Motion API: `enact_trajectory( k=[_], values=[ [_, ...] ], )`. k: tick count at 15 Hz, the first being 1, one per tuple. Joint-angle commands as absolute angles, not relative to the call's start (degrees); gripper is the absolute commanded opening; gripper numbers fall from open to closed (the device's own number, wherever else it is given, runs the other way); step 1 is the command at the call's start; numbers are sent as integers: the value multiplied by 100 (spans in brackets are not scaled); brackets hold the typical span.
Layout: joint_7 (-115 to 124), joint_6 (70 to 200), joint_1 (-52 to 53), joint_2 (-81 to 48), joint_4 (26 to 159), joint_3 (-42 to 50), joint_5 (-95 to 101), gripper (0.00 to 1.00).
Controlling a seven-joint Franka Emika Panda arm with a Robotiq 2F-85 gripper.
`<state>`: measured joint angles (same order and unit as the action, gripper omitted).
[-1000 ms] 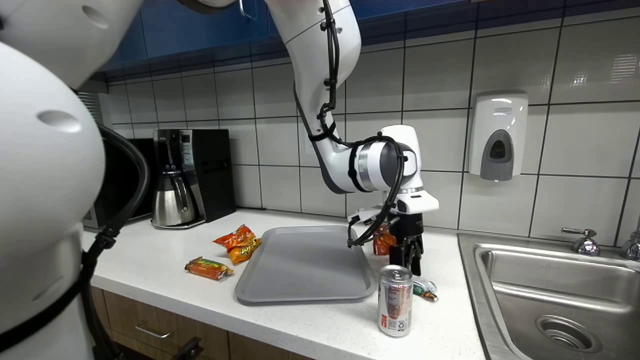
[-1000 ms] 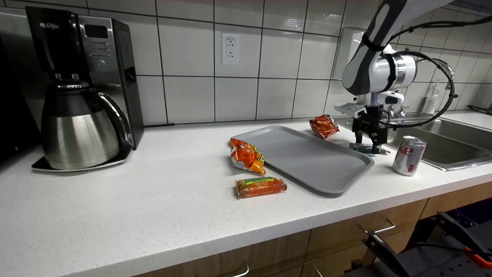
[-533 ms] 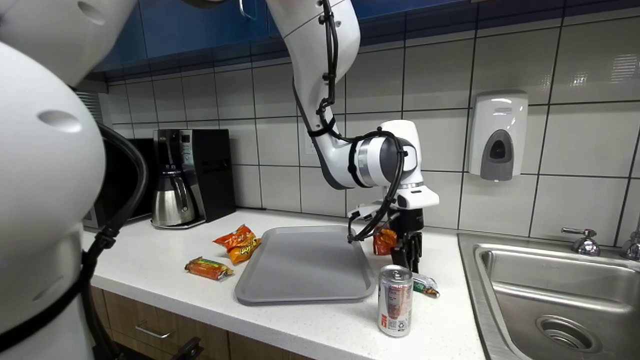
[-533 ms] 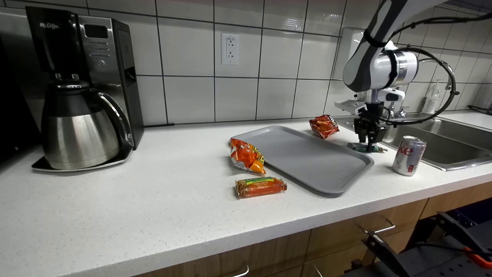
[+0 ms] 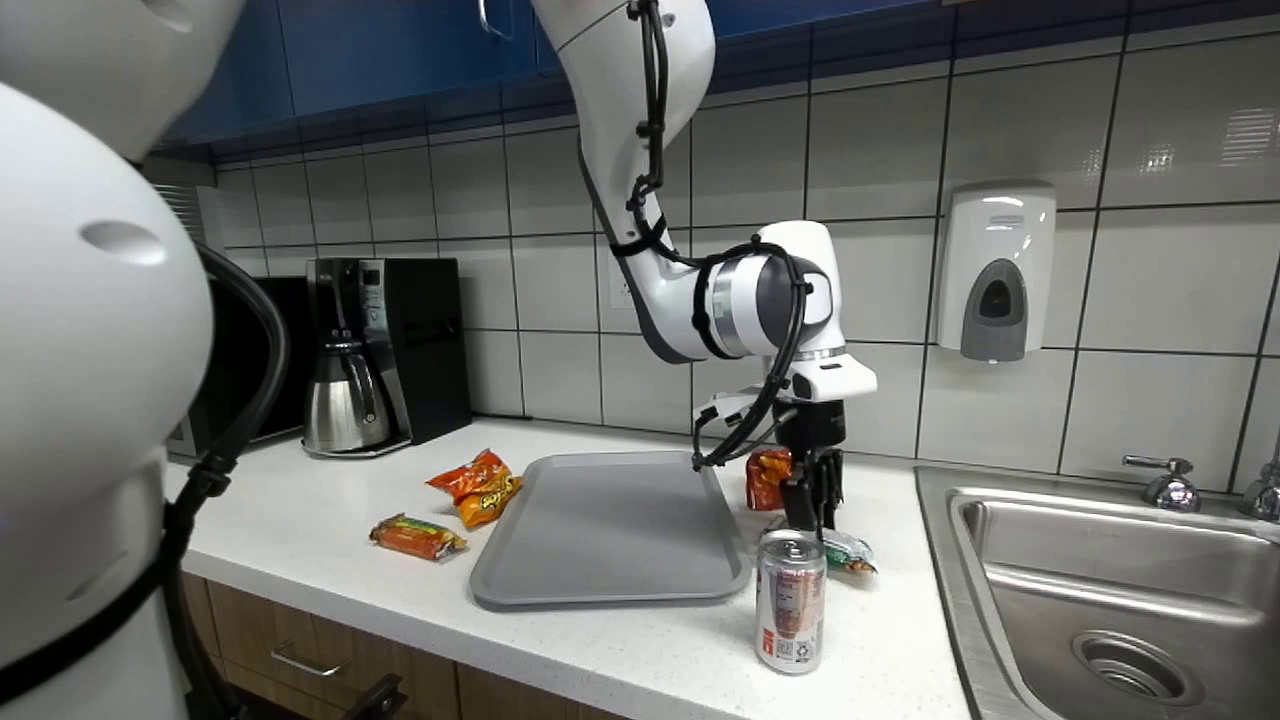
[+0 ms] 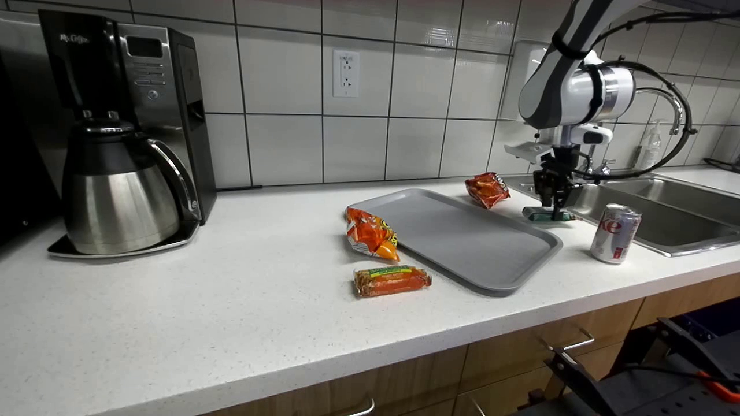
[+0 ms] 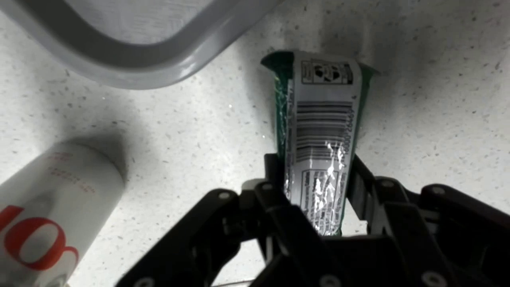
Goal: Pick up the green candy bar and put it on the gray tray, pick up the orange candy bar and put it on the gray tray
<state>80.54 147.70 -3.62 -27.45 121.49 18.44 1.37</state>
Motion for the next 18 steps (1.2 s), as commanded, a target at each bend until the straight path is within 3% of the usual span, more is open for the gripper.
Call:
enact_trajectory(
  k=[1, 18],
  values=[
    [8026, 14680, -258, -2312, 12409, 1919, 266, 18],
    [8154, 14882, 399, -1637, 13334, 1758, 975, 18]
  ],
)
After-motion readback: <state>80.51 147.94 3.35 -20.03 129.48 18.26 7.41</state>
